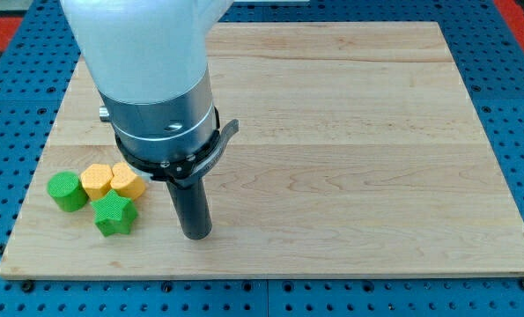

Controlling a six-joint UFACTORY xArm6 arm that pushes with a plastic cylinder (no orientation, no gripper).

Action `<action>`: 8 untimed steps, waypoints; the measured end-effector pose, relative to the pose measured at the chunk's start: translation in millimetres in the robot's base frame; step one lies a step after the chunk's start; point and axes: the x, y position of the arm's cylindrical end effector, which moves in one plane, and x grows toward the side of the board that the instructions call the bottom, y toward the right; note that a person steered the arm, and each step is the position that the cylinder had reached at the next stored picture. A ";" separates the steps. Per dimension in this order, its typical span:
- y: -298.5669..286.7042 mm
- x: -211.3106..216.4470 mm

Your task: Place your hand at the bottom left corner

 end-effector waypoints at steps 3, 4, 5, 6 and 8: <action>2.9 0.5; 10.1 12.0; 2.1 29.1; -6.7 49.0; -18.8 48.9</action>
